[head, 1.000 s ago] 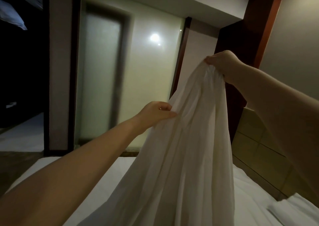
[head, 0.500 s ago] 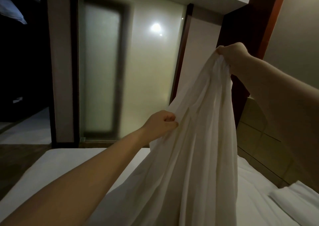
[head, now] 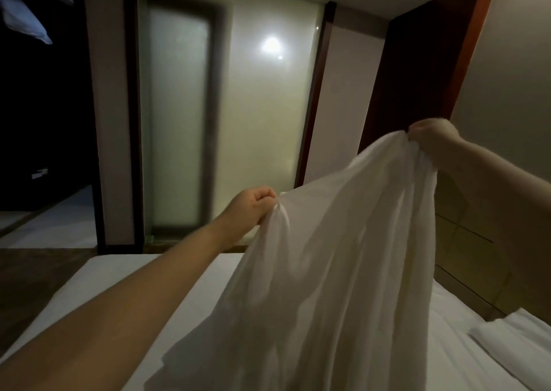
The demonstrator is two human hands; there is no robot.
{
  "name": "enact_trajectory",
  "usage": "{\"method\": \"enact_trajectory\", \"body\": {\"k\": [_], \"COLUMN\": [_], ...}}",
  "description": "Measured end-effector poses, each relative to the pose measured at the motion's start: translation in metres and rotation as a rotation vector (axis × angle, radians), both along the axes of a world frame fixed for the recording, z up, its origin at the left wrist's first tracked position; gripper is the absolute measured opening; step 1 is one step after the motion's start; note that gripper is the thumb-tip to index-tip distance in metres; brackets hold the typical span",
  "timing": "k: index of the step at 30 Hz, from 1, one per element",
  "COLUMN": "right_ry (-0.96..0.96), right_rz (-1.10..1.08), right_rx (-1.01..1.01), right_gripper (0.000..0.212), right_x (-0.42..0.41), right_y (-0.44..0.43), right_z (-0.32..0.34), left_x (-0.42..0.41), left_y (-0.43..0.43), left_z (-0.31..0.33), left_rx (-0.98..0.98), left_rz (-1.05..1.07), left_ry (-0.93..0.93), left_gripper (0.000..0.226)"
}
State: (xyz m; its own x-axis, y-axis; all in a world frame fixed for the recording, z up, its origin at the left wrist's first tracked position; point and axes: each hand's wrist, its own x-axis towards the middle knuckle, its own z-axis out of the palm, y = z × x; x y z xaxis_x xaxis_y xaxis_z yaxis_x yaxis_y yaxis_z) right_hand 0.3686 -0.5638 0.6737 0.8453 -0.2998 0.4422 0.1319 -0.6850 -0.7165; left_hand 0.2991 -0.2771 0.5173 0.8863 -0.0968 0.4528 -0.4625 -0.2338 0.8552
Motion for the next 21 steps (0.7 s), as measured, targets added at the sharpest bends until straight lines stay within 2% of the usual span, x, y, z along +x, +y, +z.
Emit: {"method": "enact_trajectory", "body": {"k": [1, 3, 6, 8, 10, 16, 19, 21], "right_ry": [-0.004, 0.037, 0.316, 0.439, 0.461, 0.362, 0.34, 0.28], "right_rz": [0.07, 0.382, 0.811, 0.954, 0.97, 0.84, 0.911, 0.896], "right_rx": [-0.009, 0.001, -0.031, 0.048, 0.072, -0.3, -0.26, -0.264], "right_gripper": [0.031, 0.029, 0.025, 0.018, 0.02, 0.029, 0.032, 0.026], "right_x": [-0.008, -0.031, -0.076, -0.088, -0.091, -0.087, -0.088, -0.087], "right_y": [0.002, 0.022, 0.074, 0.088, 0.091, 0.108, 0.115, 0.122], "right_z": [-0.009, -0.027, -0.048, -0.061, -0.068, -0.077, -0.079, -0.08], "left_x": [-0.005, -0.016, -0.026, -0.029, -0.028, -0.033, -0.037, -0.041], "left_y": [0.004, 0.005, -0.009, -0.016, -0.011, 0.006, 0.013, 0.017], "left_z": [0.013, 0.042, 0.076, 0.085, 0.084, 0.066, 0.064, 0.061], "left_rx": [0.071, 0.239, 0.371, 0.425, 0.444, 0.38, 0.335, 0.32], "left_rz": [-0.035, -0.101, -0.244, -0.282, -0.264, -0.241, -0.215, -0.17], "left_ry": [-0.024, -0.055, -0.055, -0.016, 0.024, 0.093, 0.107, 0.098], "left_gripper": [0.031, 0.021, 0.011, 0.01, 0.017, 0.023, 0.023, 0.023]}}
